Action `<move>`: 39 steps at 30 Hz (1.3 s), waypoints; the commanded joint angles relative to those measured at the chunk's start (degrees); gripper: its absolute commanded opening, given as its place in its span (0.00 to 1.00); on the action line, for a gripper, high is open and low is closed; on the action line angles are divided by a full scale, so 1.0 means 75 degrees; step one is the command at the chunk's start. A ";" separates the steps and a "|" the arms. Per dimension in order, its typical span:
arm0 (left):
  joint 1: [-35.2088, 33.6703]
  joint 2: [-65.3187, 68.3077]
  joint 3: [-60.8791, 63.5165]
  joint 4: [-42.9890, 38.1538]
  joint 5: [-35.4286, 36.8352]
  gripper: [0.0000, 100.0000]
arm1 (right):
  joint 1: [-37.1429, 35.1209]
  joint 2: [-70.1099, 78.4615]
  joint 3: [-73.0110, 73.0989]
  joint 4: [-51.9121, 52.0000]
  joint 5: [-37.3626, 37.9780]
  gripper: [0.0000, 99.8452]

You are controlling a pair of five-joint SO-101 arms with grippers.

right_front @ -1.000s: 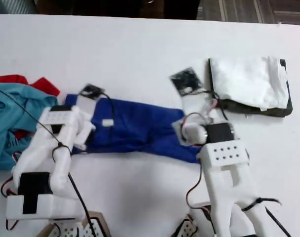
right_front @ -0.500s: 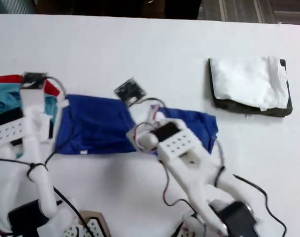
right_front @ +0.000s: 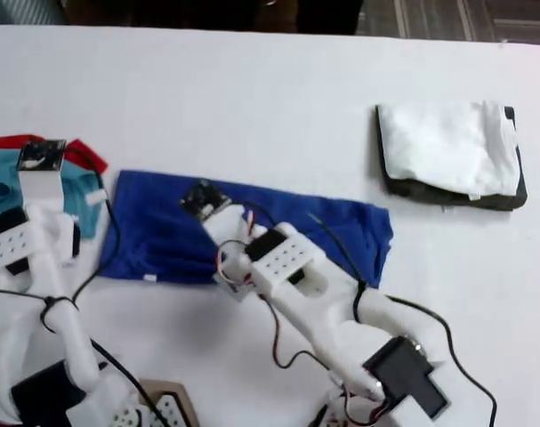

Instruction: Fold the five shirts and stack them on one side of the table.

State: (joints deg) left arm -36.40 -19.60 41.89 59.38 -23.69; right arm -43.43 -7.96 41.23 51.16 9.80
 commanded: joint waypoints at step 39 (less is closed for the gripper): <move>0.2555 0.6681 -0.6042 0.2590 0.1207 0.22 | 0.9383 -0.5832 0.5591 -0.1834 0.2532 0.19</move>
State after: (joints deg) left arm -20.66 29.71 -2.59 77.67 -14.64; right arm 26.29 -49.89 80.26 41.58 28.18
